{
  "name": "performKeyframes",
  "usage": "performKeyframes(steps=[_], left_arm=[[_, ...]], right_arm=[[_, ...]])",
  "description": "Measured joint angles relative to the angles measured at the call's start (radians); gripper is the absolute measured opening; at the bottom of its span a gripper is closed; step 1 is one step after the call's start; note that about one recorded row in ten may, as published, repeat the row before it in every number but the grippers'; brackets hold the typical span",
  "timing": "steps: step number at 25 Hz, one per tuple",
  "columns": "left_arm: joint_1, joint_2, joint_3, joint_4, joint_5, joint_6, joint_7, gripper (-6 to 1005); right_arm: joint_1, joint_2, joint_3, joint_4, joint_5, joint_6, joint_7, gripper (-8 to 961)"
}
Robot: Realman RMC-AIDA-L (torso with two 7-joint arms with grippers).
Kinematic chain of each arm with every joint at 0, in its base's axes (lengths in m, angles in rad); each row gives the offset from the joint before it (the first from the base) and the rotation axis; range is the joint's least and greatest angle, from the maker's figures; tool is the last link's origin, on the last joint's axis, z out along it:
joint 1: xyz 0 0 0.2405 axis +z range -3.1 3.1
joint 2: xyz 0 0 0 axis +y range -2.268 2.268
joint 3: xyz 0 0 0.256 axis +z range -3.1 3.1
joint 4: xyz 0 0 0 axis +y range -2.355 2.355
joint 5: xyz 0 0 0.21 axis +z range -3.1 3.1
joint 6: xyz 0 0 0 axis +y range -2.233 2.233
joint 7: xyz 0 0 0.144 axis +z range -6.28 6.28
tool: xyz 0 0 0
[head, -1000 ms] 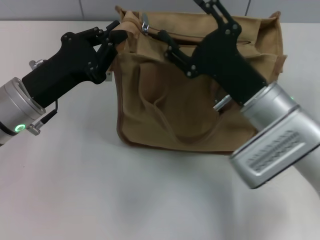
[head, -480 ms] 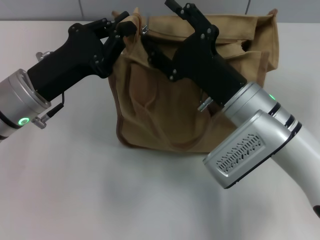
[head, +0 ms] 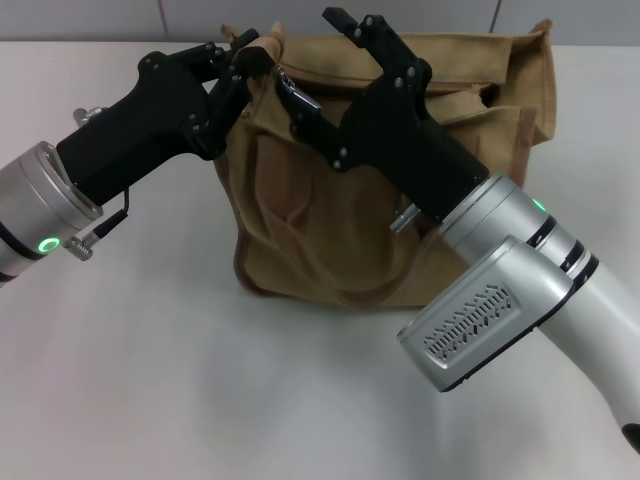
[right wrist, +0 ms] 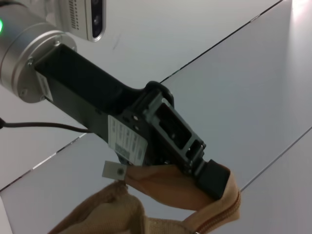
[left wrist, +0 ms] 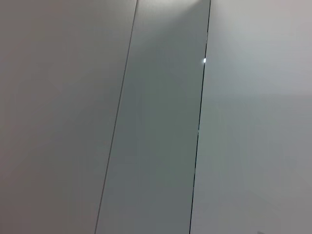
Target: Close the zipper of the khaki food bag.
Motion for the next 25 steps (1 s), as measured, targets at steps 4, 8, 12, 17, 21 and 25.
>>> performKeyframes(steps=[4,8,12,17,21,25], left_arm=[[0.001,0.000,0.000,0.000,-0.001,-0.006,0.001,65],[0.000,0.000,0.001,-0.002,-0.001,-0.008,-0.001,65],[-0.001,0.000,-0.001,-0.002,-0.001,-0.008,-0.001,66],[-0.003,0.000,0.001,-0.002,-0.002,-0.022,-0.002,66],[-0.003,0.000,0.001,-0.002,-0.002,-0.023,-0.001,67],[-0.003,0.000,0.001,-0.002,-0.002,-0.024,-0.002,67]], right_arm=[[-0.002,0.000,-0.003,0.002,-0.001,0.000,0.003,773],[-0.009,0.000,-0.003,0.002,-0.001,0.001,0.007,766],[-0.011,0.000,-0.011,0.000,-0.002,0.003,0.000,724],[-0.012,0.000,-0.011,-0.002,-0.004,0.005,-0.002,477],[-0.012,0.000,-0.011,-0.004,-0.004,0.006,-0.002,318],[-0.010,0.000,-0.005,-0.005,-0.004,0.025,0.002,204]])
